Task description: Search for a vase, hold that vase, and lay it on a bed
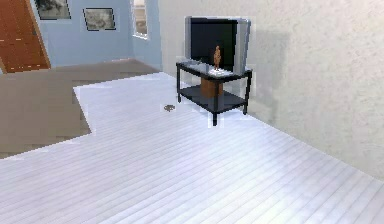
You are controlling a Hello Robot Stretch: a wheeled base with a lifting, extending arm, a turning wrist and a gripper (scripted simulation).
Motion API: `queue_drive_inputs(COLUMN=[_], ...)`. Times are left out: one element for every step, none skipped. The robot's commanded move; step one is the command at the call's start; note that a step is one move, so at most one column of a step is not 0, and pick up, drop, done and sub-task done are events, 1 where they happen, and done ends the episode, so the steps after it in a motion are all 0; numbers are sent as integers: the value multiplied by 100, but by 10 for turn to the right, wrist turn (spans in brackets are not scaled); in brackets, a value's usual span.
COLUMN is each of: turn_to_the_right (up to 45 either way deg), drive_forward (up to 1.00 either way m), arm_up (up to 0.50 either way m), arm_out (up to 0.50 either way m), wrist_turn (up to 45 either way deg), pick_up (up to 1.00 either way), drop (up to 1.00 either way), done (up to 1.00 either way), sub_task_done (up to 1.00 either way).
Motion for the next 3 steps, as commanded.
queue_drive_inputs(turn_to_the_right=[0,0,0], drive_forward=[0,0,0], arm_up=[50,38,0], arm_out=[0,0,50], wrist_turn=[0,0,0], pick_up=[0,0,0], drop=[0,0,0], done=[0,0,0], sub_task_done=[0,0,0])
